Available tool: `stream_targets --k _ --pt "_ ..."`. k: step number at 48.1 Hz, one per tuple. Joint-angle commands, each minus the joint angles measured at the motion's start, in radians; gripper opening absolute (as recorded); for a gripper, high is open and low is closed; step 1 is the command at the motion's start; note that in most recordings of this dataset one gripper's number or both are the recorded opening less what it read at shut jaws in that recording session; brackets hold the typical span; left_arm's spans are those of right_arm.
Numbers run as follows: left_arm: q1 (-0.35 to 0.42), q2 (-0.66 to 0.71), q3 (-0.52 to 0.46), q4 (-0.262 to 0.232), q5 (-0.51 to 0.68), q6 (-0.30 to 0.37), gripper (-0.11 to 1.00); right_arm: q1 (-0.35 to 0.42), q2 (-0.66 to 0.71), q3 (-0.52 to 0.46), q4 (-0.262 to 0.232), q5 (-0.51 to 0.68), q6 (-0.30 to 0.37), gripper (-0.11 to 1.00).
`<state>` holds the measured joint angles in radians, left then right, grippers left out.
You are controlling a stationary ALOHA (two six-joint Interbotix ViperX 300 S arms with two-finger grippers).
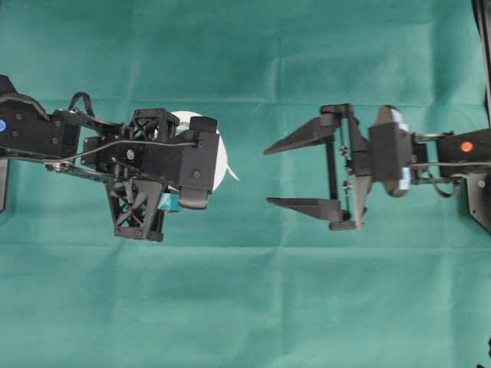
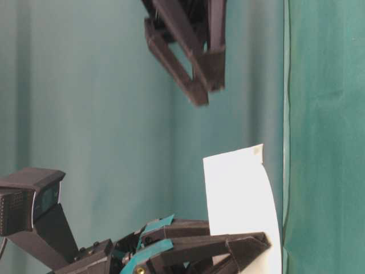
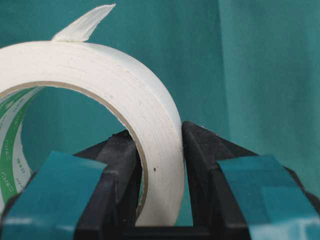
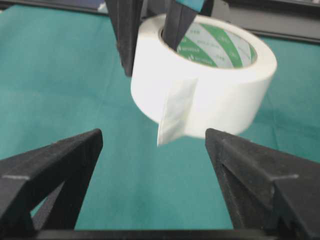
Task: Peel off the duct tape with your right arm.
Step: 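Move the right gripper toward the tape's loose end flap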
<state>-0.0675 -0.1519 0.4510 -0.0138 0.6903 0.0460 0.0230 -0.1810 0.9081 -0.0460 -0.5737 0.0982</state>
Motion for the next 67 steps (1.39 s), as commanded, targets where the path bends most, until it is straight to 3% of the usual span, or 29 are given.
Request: stream_targets --k 1,27,58,67 --pt "0.002 -0.02 -0.017 0.003 -0.006 0.003 0.22 0.005 0.017 -0.046 -0.003 -0.011 -0.002 0.76" --pt "0.002 -0.018 0.0 0.003 -0.012 0.003 0.22 -0.002 0.143 -0.152 -0.003 -0.012 -0.006 0.76" --pt "0.002 -0.018 0.0 0.003 -0.015 0.003 0.22 -0.017 0.186 -0.183 0.0 -0.012 -0.006 0.76" --pt "0.002 -0.018 0.0 0.003 -0.015 0.003 0.22 -0.021 0.187 -0.181 0.002 -0.012 -0.005 0.66"
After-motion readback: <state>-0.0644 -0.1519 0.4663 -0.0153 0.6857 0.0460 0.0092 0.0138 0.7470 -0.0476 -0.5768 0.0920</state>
